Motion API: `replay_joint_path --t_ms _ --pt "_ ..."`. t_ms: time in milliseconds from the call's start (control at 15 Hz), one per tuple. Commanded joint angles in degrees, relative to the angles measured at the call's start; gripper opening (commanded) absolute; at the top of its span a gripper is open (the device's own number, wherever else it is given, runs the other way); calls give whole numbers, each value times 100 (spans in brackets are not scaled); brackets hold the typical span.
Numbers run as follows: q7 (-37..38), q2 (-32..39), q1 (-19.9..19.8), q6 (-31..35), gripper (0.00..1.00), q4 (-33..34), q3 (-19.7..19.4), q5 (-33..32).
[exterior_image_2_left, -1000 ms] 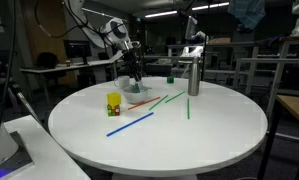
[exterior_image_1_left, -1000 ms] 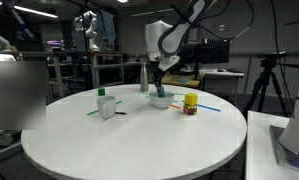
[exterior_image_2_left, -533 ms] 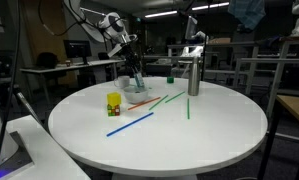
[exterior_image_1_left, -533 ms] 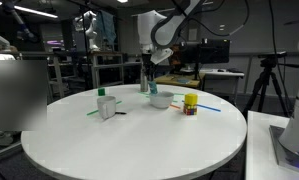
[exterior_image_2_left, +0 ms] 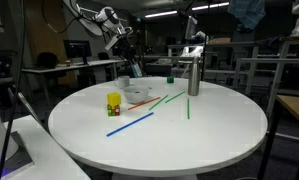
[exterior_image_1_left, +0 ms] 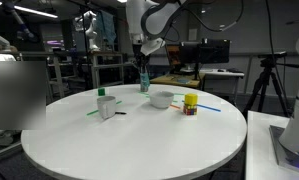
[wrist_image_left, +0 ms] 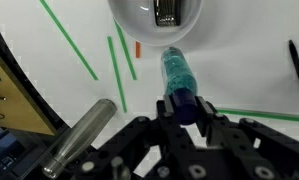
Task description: Put the bottle in the bowl on the table
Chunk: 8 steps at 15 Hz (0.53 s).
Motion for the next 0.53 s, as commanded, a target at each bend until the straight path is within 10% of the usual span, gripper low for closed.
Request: replay_joint_path --t_ms 0,467 --pt "159 97 39 -340 7 376 134 -113" --pt "-241 145 -94 -305 7 376 527 892"
